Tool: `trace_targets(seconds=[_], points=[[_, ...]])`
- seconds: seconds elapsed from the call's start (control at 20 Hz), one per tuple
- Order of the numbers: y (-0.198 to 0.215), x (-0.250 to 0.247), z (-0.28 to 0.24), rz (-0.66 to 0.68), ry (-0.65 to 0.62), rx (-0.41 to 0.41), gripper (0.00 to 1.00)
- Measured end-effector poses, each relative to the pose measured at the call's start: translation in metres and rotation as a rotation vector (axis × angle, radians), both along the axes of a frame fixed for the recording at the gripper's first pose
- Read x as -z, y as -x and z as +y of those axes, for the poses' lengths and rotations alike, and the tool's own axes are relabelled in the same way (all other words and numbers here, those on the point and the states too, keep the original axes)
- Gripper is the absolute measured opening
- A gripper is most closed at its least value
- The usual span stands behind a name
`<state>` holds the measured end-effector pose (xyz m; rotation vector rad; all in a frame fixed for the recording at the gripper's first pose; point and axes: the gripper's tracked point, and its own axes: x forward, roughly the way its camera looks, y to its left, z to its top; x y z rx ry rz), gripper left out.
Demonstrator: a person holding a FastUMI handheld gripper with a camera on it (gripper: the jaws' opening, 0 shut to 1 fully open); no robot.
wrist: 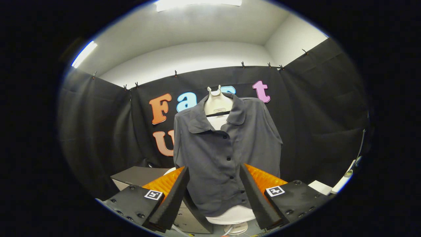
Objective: Iron the clothes twice with a garment steamer, once on the left side and once on the right side.
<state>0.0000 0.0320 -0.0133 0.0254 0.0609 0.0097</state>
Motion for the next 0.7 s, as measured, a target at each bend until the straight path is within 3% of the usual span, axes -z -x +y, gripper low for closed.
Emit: trace_targets(seconds=[0.7], points=[[-0.026,0.012,0.090,0.009,0.001,0.061,0.98]])
